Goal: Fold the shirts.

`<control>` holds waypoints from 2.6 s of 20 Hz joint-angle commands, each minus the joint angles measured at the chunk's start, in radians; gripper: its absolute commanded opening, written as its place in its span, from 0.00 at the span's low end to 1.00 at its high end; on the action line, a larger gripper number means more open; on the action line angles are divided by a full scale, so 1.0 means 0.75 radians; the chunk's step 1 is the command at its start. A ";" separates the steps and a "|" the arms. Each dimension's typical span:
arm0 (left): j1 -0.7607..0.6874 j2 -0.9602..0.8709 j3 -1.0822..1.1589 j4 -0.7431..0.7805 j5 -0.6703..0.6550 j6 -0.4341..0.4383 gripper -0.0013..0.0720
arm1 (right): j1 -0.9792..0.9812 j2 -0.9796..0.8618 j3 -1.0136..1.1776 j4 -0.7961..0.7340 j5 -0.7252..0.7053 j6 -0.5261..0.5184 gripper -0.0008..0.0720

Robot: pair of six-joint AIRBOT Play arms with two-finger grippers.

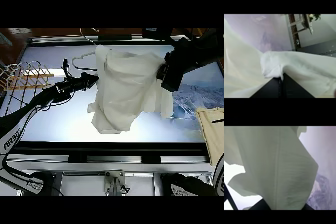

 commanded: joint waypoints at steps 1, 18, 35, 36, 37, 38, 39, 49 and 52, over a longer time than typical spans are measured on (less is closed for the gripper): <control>0.094 -0.006 0.010 -0.072 -0.056 0.036 0.09 | -0.001 0.001 0.001 -0.006 0.012 0.001 0.11; 0.347 0.095 0.262 0.005 -0.213 0.024 0.09 | -0.001 0.001 0.001 0.076 -0.036 0.004 0.11; 0.387 0.087 0.421 0.150 -0.285 0.100 0.09 | -0.001 -0.005 0.001 -0.022 -0.035 -0.006 0.10; 0.392 0.090 0.421 0.183 -0.310 0.099 0.09 | -0.001 -0.005 0.001 -0.044 -0.044 -0.005 0.10; 0.397 0.092 0.421 0.233 -0.342 0.093 0.09 | -0.001 -0.005 0.001 -0.070 -0.045 -0.004 0.10; 0.402 0.094 0.421 0.288 -0.370 0.071 0.09 | -0.001 -0.005 0.001 -0.089 -0.046 0.001 0.10; 0.405 0.098 0.421 0.338 -0.406 0.060 0.09 | -0.001 -0.005 0.001 -0.096 -0.047 0.001 0.10; 0.180 0.357 0.537 0.220 -0.479 0.189 0.09 | 0.000 -0.152 -0.002 0.105 -0.190 0.411 0.11; 0.139 0.419 0.552 0.413 -0.485 0.144 0.09 | -0.001 -0.123 -0.002 0.105 -0.395 0.545 0.11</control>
